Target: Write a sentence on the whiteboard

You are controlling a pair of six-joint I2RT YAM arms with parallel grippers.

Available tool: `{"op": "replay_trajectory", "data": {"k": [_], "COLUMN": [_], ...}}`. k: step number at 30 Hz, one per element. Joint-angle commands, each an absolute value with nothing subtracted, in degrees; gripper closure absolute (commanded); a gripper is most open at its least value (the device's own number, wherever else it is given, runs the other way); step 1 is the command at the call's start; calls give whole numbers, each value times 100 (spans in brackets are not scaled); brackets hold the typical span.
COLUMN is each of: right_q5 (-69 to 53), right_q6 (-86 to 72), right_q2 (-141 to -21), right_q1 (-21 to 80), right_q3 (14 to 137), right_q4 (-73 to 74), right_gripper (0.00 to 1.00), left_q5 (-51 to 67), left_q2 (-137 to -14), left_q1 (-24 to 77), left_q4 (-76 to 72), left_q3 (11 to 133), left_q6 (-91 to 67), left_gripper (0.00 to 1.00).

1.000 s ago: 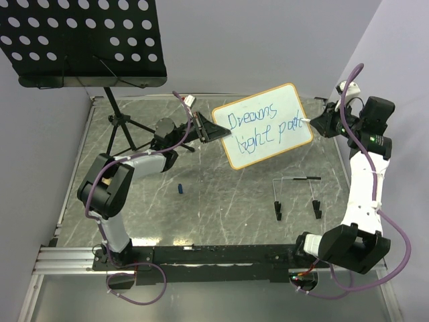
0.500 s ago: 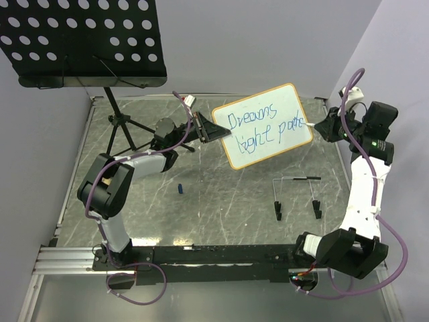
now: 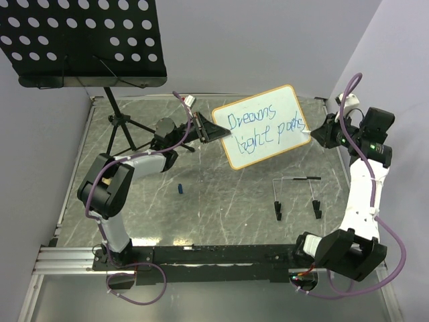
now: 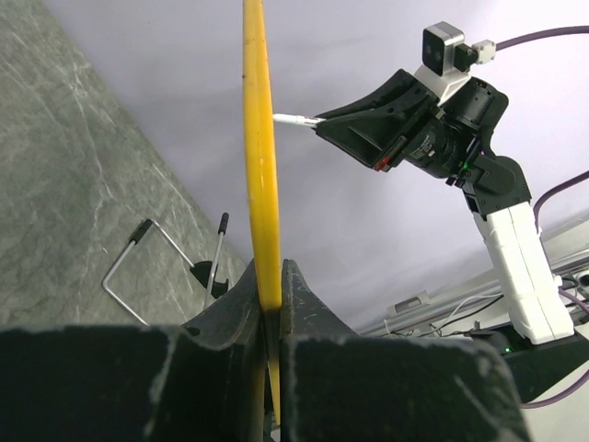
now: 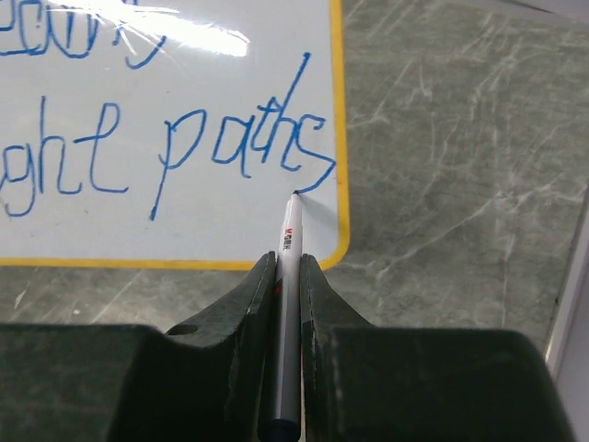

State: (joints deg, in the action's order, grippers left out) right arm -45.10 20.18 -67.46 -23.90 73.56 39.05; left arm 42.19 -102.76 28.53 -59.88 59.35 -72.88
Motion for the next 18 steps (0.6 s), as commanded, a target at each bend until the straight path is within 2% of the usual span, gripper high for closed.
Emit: {"op": "replay_trajectory", "data": {"k": [1, 8, 18], "right_q5": [-5150, -5555, -5801], "right_q6": [1847, 1248, 1301], "right_q2": [-6408, -6091, -5494], "right_q1": [-2408, -2408, -2417], "right_q3": [7461, 8103, 7708], "right_q4": [3833, 3481, 3586], "right_gripper": [100, 100, 100], "left_q5": [4192, 4192, 4315], "left_q2": [-10125, -10037, -9765], "left_q1": [2857, 2865, 2839], "left_q4": [-6917, -6759, -7049], "left_q3": [6240, 6100, 5783], "left_q6": [-7383, -7207, -7049], "left_gripper": [99, 99, 99]}}
